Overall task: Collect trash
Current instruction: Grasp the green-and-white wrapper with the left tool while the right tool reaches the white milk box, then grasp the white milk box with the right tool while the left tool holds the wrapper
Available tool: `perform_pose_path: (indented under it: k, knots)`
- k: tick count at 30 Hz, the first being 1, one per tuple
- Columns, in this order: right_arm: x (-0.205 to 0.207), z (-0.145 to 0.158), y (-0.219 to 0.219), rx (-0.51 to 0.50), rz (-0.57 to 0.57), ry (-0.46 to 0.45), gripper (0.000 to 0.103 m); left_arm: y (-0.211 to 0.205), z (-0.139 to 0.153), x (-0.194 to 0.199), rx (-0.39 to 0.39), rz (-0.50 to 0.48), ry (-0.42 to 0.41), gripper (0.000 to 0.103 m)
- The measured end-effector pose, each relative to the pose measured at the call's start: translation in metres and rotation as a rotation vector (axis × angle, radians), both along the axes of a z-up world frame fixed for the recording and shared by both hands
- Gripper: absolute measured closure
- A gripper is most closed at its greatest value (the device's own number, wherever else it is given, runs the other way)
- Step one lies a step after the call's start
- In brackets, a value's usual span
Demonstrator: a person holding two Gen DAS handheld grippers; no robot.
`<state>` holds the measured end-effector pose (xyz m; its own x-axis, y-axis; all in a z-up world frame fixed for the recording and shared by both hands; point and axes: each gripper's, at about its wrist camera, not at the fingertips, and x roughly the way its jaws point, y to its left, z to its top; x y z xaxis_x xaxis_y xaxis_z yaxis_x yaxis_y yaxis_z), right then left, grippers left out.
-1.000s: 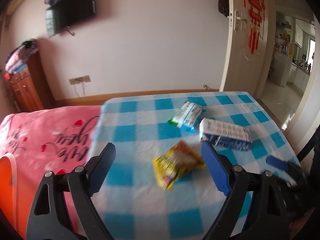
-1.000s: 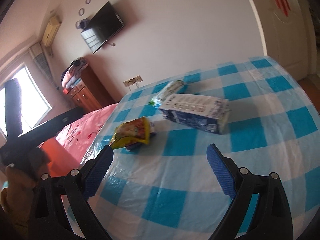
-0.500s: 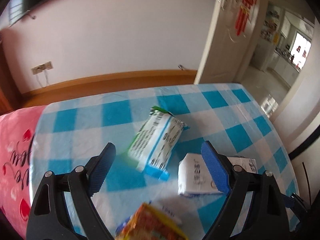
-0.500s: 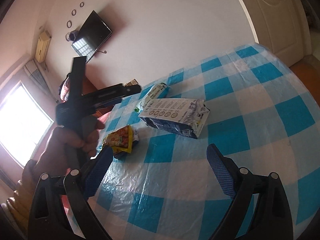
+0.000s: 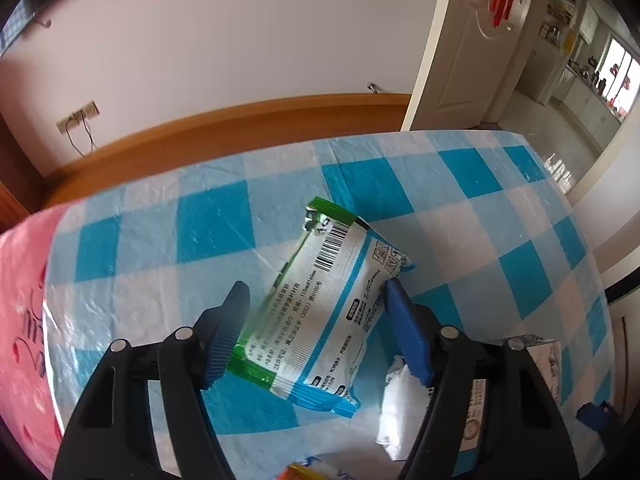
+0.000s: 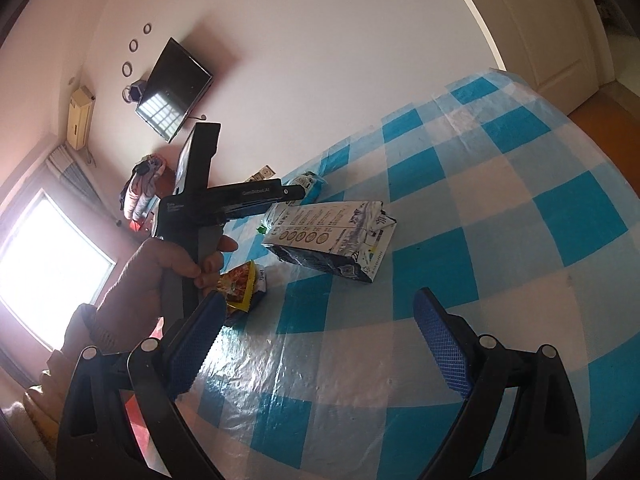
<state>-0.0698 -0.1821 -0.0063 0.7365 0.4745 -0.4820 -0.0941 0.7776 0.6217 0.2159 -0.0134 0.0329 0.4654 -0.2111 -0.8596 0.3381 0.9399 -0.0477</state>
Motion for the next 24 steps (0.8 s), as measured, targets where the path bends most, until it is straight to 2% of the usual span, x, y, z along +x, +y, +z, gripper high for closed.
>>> perform_pose_path:
  k: [3,7,12,19,24]
  knots:
    - [-0.001,0.001,-0.003,0.002,-0.009,-0.001,0.01,-0.004,-0.001,-0.004,-0.002,-0.003,0.002,0.049]
    - [-0.001,0.002,-0.011,-0.004,-0.026,-0.007,0.01,-0.009,-0.003,-0.016,0.02,-0.005,-0.011,0.054]
    - [-0.003,0.007,-0.025,-0.014,-0.058,-0.016,0.01,-0.017,-0.003,-0.042,0.007,-0.057,-0.005,0.055]
    - [-0.008,0.012,-0.045,-0.028,-0.113,-0.024,0.01,-0.044,-0.003,-0.106,-0.033,-0.164,0.015,0.056]
    - [-0.012,0.007,-0.056,-0.03,-0.154,0.015,0.01,-0.053,-0.004,-0.151,-0.084,-0.165,0.035,0.057]
